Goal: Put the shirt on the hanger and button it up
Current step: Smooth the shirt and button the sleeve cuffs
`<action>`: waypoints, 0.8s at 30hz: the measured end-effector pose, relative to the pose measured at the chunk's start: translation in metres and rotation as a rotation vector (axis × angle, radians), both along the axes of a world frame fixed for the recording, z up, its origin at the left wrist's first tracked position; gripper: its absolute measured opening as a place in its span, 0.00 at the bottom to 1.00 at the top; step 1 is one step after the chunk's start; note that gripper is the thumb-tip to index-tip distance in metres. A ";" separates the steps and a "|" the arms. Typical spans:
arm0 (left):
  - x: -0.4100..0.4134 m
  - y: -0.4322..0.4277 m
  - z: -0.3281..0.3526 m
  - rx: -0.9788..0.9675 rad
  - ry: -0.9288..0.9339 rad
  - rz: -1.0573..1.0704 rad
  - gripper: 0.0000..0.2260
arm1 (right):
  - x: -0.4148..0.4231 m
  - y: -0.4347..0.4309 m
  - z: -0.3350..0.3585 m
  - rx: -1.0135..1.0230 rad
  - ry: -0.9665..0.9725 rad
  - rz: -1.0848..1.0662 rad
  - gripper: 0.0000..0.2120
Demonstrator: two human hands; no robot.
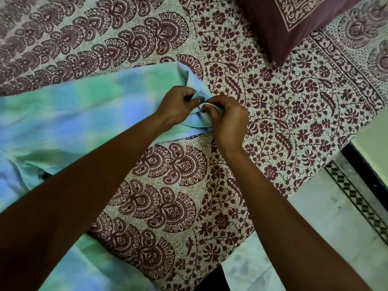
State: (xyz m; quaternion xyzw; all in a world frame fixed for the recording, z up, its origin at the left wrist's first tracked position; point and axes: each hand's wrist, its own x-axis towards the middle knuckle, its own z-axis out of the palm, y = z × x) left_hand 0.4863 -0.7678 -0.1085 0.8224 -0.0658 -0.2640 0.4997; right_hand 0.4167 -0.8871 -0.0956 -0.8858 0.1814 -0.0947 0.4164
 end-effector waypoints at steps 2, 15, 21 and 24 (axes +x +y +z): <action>0.000 0.002 0.001 -0.043 0.044 0.030 0.13 | 0.002 -0.001 0.001 -0.019 0.005 0.062 0.07; -0.001 0.008 0.002 -0.132 0.109 0.036 0.12 | 0.011 -0.008 0.003 -0.076 -0.080 0.242 0.03; -0.005 0.004 0.012 -0.214 0.135 0.029 0.09 | 0.004 -0.012 -0.002 -0.072 -0.062 0.247 0.02; -0.005 0.007 0.011 -0.207 0.100 0.041 0.07 | 0.008 -0.012 -0.001 -0.051 -0.044 0.250 0.02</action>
